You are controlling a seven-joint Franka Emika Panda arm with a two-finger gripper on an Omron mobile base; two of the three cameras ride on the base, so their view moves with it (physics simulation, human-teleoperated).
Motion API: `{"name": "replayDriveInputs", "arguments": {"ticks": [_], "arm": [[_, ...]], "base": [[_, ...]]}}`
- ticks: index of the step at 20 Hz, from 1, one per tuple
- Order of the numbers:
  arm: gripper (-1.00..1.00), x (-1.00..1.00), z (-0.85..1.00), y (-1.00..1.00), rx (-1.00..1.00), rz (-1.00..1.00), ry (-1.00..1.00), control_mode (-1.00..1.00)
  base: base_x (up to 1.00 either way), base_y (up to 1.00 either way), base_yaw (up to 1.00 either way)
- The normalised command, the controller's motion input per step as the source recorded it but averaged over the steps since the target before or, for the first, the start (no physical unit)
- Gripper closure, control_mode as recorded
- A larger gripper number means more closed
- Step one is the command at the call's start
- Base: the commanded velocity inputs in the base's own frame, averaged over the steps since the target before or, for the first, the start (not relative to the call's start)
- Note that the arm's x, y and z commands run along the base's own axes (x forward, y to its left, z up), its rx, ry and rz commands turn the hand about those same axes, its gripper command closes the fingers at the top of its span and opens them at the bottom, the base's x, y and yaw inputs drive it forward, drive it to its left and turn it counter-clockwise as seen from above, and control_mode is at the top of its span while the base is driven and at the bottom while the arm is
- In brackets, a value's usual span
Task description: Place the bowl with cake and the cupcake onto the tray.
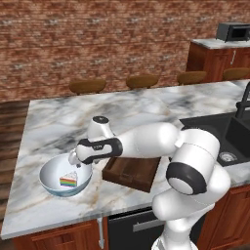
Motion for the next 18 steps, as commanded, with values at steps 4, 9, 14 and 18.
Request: {"name": "replayDriveInputs", "arguments": {"ticks": [4,9,14,18], "arm": [[1.0,0.0,0.0,0.0,0.0,0.0,0.0,-1.0],[1.0,0.0,0.0,0.0,0.0,0.0,0.0,-1.0],[1.0,-0.01,-0.01,0.0,0.0,0.0,0.0,-1.0],[1.0,-0.08,0.0,0.0,0.0,-0.02,0.0,-1.0]], "base": [[0.0,0.0,0.0],[0.0,0.0,0.0],[0.0,0.0,0.0],[0.0,0.0,0.0]]}}
